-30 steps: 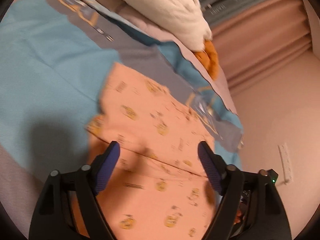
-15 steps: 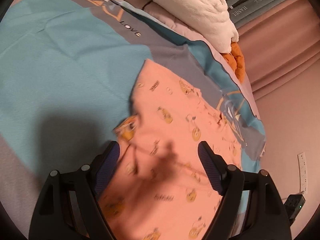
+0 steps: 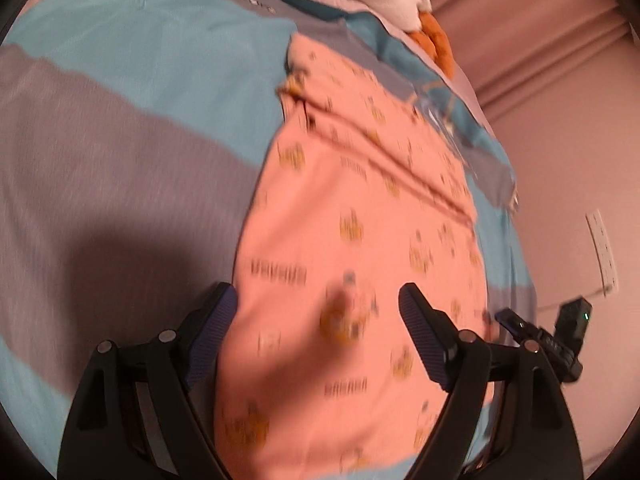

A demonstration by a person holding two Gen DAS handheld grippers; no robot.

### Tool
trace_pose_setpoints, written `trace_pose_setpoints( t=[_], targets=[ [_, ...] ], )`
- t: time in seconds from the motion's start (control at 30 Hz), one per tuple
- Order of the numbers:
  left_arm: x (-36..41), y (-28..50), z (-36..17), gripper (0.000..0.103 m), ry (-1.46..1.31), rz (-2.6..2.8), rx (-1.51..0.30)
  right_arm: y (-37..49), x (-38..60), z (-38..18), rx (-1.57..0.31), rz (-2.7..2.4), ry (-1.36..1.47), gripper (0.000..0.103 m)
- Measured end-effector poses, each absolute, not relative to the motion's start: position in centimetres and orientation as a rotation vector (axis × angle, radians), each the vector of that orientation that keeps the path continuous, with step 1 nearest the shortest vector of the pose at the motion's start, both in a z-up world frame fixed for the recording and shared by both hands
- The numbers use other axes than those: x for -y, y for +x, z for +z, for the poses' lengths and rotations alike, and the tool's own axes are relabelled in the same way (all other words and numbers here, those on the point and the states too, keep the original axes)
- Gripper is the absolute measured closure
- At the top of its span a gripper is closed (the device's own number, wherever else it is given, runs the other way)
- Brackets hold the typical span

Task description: Fold small clothes

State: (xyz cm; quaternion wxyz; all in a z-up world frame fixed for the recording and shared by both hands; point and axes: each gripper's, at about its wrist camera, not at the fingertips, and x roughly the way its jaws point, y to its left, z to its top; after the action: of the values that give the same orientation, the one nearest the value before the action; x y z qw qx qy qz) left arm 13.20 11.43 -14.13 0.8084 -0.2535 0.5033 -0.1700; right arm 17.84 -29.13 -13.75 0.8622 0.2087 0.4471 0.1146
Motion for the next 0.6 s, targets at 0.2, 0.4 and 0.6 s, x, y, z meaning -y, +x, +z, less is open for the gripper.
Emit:
trace_pose_setpoints(
  t=[0.2, 0.4, 0.6],
  targets=[
    [-12.2, 10.1, -14.6, 0.014, -0.662, -0.495, -1.087, 15.7, 28.8, -15.9, -1.035, 0.356, 0.517, 0.063],
    [-12.6, 9.5, -15.0, 0.014, -0.743, -0.535, -1.097, 14.7, 28.6, -16.9, -1.045, 0.417, 0.570, 0.063],
    [-12.7, 12.7, -15.2, 0.015, -0.777, -0.524, -1.104, 16.5, 28.9, -17.7, -1.024, 0.456, 0.664, 0.063]
  ],
)
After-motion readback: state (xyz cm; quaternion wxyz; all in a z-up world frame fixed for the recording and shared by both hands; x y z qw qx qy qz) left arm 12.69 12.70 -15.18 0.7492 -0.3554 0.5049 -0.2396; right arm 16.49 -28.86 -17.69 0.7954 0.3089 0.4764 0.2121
